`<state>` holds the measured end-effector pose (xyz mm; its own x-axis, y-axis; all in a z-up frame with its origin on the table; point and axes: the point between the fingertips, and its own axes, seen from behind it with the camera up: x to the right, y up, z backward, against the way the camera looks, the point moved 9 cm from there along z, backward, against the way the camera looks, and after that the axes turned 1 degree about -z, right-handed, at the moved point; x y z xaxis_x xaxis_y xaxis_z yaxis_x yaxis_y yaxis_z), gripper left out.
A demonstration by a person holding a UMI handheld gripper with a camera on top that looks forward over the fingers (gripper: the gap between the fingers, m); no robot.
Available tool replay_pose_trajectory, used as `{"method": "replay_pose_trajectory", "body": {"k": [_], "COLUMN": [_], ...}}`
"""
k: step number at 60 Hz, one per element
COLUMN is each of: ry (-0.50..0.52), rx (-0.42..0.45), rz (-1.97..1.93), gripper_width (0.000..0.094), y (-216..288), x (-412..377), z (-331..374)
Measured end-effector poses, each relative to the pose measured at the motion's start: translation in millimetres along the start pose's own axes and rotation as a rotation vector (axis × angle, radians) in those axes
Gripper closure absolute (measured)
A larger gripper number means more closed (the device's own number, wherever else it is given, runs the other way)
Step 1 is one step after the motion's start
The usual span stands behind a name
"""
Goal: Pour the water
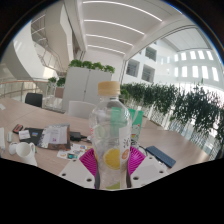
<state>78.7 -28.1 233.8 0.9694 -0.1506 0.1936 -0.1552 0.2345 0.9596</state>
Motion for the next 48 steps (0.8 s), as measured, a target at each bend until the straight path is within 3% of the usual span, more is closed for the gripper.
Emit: {"method": "replay_pose_trajectory", "body": {"k": [8,15,28,36,48], "ry": [-0.028,-0.072,-0.041,-0.059,-0.032], "rx": [0.021,0.007,0.049,0.046,0.035], "rz": [0.46,0.961,1.837,2.123,2.226], "gripper_width": [0.0587,0.0584,0.0587,0.0584,0.0584], "y": [50.1,47.6,27.7,43.3,50.9], "x": [-50.4,-111.5,-171.8,-190.7,-209.3], "z": [-0.8,-12.3,-31.8,-33.2,-29.2]}}
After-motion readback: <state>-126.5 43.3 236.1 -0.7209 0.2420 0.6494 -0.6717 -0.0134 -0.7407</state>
